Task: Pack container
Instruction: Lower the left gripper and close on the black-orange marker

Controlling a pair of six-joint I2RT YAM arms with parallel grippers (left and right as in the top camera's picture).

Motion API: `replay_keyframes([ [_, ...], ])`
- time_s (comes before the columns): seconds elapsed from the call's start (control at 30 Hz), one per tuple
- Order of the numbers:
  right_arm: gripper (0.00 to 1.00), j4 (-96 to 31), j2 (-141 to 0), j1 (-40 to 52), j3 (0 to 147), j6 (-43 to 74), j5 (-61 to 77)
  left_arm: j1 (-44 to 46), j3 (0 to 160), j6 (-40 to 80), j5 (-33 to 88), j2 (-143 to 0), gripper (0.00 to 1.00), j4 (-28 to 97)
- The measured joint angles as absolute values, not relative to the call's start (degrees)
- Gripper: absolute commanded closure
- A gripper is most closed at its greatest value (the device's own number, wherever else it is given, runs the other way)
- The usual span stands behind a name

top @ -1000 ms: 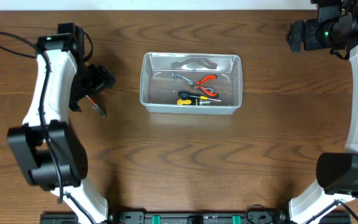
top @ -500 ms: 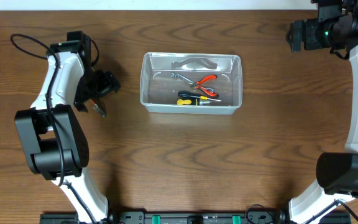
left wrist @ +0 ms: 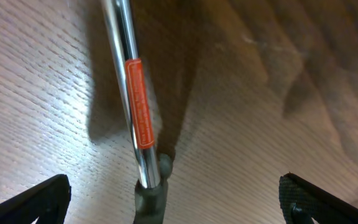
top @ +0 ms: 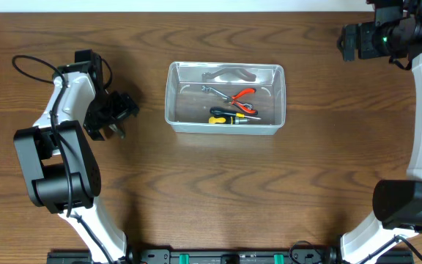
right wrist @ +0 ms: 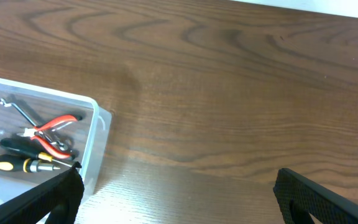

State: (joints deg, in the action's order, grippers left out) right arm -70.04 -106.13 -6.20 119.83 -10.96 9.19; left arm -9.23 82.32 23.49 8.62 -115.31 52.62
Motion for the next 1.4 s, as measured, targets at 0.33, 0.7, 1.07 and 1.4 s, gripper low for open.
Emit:
replay_keyframes([
  [0.33,0.01,-70.04,-106.13,-6.2,119.83,-10.96,9.19,-9.28,78.48,23.49,8.64,-115.31,0.02,48.86],
  [0.7,0.01,-70.06,-106.13,-6.2,119.83,-10.96,9.19,-9.28,77.47,23.49,8.62,-115.31,0.02,47.24],
  [1.07,0.01,-70.08,-106.13,-6.2,119.83,-10.96,9.19,-9.28,77.49,23.55,7.75,-116.01,0.01,47.18],
  [1.4,0.01,-70.08,-106.13,-6.2,119.83,-10.96,9.19,-9.26,77.73,23.55,7.09,-116.42,0.01,47.55],
])
